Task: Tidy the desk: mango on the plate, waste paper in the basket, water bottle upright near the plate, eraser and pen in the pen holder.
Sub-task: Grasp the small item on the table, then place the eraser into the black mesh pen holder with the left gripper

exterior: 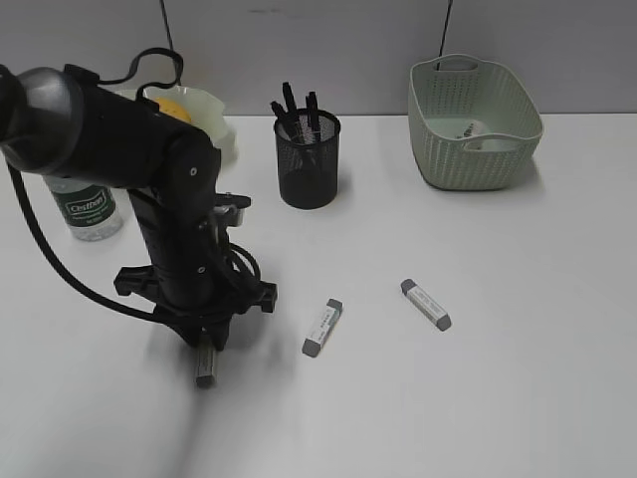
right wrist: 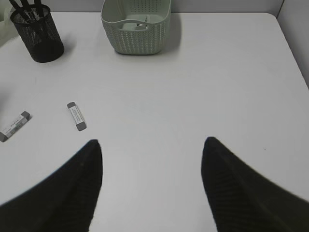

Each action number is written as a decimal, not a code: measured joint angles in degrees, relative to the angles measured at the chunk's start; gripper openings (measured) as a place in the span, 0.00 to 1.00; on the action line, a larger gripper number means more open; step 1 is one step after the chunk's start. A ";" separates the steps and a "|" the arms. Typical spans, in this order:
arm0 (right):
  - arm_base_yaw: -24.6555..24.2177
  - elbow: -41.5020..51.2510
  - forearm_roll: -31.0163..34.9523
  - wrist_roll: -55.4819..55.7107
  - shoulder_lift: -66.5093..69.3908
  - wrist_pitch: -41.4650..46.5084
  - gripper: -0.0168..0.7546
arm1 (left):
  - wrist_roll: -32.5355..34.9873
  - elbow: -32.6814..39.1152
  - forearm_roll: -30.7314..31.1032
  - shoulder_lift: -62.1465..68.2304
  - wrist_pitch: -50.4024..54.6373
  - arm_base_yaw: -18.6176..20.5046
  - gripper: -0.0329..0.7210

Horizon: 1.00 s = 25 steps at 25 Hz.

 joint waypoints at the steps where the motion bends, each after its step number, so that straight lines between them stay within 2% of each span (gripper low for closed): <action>1: 0.00 0.00 0.00 0.00 0.00 0.00 0.69 | 0.00 0.00 0.06 0.00 0.09 0.00 0.33; 5: 0.00 0.00 0.00 0.00 0.00 0.00 0.69 | 0.00 0.00 0.49 0.00 0.68 0.00 0.25; 12: 0.00 0.00 0.00 0.00 0.00 0.00 0.69 | 0.00 -1.37 0.32 0.00 2.88 0.00 0.25; 18: 0.00 0.00 0.00 0.00 0.00 0.00 0.69 | 0.78 -10.91 1.10 0.00 7.24 0.00 0.25; 25: 0.00 0.00 0.00 0.00 0.00 0.00 0.69 | 1.03 -24.97 7.46 -0.69 5.84 0.00 0.25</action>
